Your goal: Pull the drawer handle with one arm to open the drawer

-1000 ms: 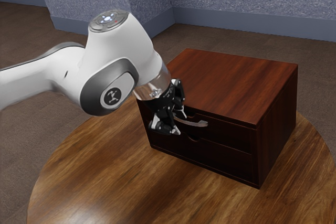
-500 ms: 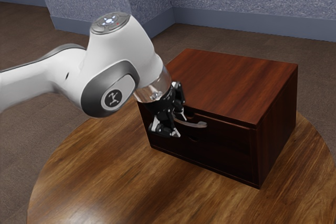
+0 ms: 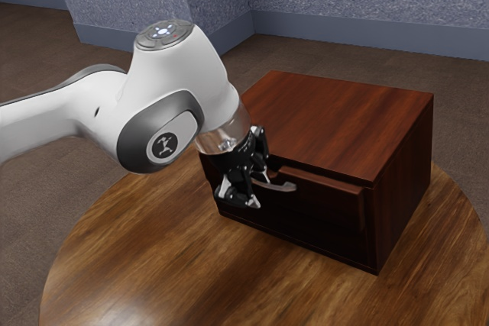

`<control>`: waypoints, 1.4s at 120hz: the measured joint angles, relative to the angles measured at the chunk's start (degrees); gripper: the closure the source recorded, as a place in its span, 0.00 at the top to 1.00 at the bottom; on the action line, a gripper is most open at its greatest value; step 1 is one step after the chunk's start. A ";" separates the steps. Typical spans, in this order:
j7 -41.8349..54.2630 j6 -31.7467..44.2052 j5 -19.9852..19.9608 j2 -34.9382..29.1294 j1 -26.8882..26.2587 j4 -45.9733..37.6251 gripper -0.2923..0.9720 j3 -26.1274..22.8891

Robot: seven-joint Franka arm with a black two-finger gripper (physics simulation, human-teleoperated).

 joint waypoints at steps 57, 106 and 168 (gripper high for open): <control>-0.34 -2.92 -0.57 -1.05 -0.04 -0.68 0.40 -0.33; -0.59 -3.82 -0.83 -4.68 -0.37 -4.05 0.40 -0.34; -0.95 -4.08 -2.31 -11.27 -0.10 -9.95 0.40 -1.07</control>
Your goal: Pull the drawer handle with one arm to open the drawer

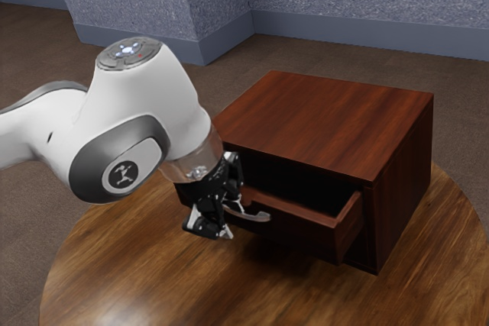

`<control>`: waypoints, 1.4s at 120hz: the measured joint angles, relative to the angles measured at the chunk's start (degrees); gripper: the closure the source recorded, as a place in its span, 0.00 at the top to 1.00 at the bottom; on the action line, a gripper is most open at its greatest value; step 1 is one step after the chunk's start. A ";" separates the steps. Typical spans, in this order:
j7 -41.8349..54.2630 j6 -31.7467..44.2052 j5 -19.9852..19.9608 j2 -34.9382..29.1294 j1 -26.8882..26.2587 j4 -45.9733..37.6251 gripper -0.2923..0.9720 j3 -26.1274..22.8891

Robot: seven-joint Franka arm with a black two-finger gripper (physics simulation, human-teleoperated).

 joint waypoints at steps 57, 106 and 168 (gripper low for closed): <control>-0.64 -0.53 -1.72 -4.17 0.21 -4.09 0.40 -1.36; -0.90 -1.50 -3.38 -8.84 0.79 -7.70 0.41 -1.70; -1.14 -2.45 -4.88 -12.83 1.56 -11.17 0.42 -2.11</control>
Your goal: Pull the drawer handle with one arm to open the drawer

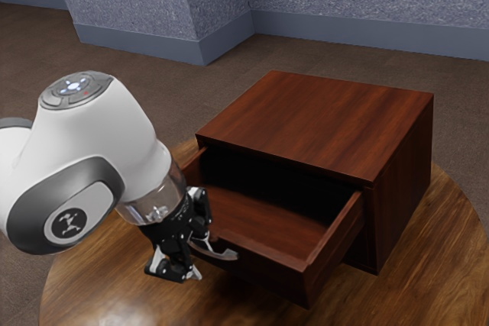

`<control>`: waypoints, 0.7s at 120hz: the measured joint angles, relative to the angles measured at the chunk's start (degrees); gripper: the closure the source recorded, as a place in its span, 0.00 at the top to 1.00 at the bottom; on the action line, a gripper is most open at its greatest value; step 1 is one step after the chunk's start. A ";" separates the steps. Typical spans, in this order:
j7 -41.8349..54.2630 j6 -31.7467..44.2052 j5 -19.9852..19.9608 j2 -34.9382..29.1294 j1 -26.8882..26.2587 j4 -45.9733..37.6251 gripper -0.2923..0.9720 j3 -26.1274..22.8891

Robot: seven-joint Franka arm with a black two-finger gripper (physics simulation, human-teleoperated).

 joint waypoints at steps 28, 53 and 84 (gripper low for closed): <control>-0.16 -0.29 -0.56 -1.58 0.00 -0.93 0.43 -0.01; -0.36 -1.13 -0.91 -2.43 0.09 -1.10 0.41 0.00; -0.70 -1.89 -1.09 -2.58 0.12 -1.05 0.40 0.00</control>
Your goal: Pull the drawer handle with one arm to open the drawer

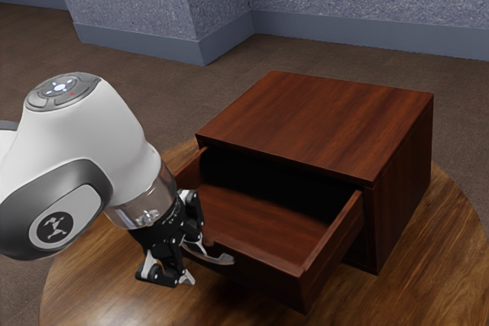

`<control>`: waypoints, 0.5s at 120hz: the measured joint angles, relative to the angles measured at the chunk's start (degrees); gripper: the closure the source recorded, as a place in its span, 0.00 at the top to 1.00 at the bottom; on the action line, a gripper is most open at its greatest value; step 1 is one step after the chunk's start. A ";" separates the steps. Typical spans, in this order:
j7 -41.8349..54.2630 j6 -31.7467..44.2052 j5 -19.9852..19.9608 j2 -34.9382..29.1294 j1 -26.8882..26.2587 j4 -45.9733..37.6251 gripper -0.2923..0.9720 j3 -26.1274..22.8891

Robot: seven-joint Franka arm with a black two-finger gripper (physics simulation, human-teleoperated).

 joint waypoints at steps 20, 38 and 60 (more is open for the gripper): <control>-0.16 -0.21 -0.01 0.00 0.01 0.16 0.41 -0.05; -0.27 -0.29 -0.01 0.00 0.03 0.25 0.42 -0.13; -0.38 -0.31 0.01 0.01 0.02 0.49 0.43 -0.18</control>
